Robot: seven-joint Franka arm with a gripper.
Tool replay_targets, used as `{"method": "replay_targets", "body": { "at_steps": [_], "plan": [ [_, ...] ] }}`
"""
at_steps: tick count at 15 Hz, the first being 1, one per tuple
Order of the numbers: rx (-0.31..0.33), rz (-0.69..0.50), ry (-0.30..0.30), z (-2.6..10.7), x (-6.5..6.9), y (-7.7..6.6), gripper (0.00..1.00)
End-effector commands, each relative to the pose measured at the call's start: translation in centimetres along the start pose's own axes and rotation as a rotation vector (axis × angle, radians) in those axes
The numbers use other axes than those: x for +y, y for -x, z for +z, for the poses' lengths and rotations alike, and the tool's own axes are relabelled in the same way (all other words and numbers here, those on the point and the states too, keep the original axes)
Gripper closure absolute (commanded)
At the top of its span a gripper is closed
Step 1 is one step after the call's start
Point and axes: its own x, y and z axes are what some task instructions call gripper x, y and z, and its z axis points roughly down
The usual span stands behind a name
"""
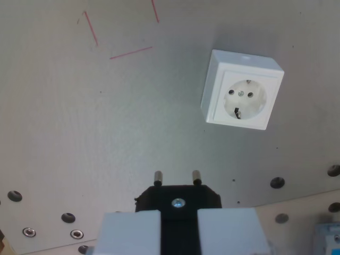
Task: Move above the white socket
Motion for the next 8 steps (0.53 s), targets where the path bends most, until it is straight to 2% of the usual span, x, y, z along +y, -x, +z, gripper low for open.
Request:
{"method": "replay_targets", "body": {
  "at_steps": [1, 8],
  "plan": [
    [0.000, 0.000, 0.000, 0.00, 0.00, 0.01, 1.00],
    [0.000, 0.005, -0.001, 0.08, 0.04, 0.03, 1.00]
  ]
}}
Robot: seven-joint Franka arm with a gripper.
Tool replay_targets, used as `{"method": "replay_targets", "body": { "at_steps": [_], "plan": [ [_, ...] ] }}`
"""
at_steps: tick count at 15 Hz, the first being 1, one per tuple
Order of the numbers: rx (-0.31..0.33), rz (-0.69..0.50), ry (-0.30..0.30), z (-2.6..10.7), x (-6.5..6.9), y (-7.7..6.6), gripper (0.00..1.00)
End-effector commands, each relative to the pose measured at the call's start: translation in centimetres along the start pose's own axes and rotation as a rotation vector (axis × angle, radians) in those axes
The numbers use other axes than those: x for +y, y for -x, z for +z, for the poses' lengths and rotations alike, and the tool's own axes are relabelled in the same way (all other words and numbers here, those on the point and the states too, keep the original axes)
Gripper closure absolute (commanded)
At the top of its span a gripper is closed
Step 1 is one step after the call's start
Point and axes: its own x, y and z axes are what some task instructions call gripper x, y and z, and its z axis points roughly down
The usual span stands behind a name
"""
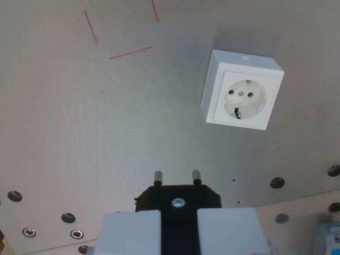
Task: Move above the white socket
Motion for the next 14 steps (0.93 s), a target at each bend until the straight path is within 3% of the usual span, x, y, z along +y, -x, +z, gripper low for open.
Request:
{"method": "replay_targets", "body": {
  "at_steps": [1, 14],
  "plan": [
    [0.000, 0.008, -0.001, 0.1, 0.1, 0.0, 1.00],
    [0.044, 0.054, -0.011, 2.0, 0.9, 0.3, 1.00]
  ]
}}
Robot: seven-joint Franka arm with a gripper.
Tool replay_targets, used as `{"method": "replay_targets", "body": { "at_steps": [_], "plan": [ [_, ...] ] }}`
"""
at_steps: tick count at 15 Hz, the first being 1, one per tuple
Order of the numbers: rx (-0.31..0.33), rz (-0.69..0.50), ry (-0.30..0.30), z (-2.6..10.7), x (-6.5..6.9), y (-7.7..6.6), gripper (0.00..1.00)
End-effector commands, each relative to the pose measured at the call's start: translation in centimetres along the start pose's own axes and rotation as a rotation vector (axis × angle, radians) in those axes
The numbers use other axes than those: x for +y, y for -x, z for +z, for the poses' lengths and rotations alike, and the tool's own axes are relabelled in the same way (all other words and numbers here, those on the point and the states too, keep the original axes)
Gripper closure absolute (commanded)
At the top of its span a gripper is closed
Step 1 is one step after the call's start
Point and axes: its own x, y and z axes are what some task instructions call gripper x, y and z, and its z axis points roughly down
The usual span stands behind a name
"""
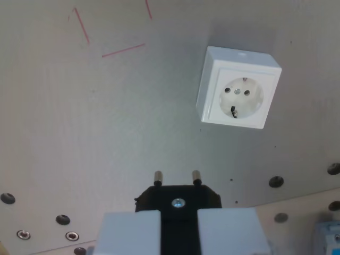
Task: Move above the white socket
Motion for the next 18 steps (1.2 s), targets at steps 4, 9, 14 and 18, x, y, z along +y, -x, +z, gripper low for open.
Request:
{"method": "replay_targets", "body": {
  "at_steps": [4, 9, 14, 18],
  "plan": [
    [0.078, 0.061, -0.022, 1.9, 0.9, 0.3, 1.00],
    [0.094, 0.087, -0.029, 3.4, 1.6, 0.7, 1.00],
    [0.081, 0.112, -0.029, 4.8, 2.3, 1.0, 1.00],
    [0.078, 0.126, -0.031, 6.1, 3.0, 1.1, 1.00]
  ]
}}
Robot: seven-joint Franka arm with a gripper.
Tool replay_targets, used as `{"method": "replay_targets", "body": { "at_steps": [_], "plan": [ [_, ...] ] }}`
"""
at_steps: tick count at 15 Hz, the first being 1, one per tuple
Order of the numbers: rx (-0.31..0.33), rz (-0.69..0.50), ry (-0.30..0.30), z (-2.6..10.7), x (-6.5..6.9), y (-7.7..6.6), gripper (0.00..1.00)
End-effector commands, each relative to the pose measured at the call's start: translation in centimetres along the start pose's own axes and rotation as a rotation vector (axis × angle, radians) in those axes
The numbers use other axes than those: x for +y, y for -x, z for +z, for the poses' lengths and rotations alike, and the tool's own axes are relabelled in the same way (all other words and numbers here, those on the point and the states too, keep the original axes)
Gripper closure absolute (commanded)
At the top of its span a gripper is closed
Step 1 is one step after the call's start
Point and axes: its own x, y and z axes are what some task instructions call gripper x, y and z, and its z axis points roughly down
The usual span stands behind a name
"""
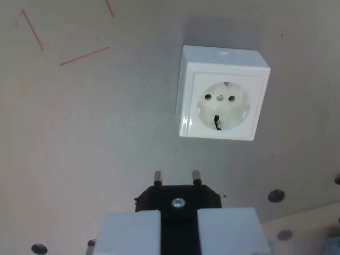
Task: Move above the white socket
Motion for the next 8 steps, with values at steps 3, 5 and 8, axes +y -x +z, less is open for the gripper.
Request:
{"method": "replay_targets", "body": {
  "at_steps": [3, 5, 8],
  "plan": [
    [0.079, 0.076, -0.041, 2.2, 1.0, 0.2, 1.00],
    [0.079, 0.083, -0.043, 2.8, 1.3, 0.3, 1.00],
    [0.085, 0.094, -0.048, 3.8, 1.8, 0.5, 1.00]
  ]
}}
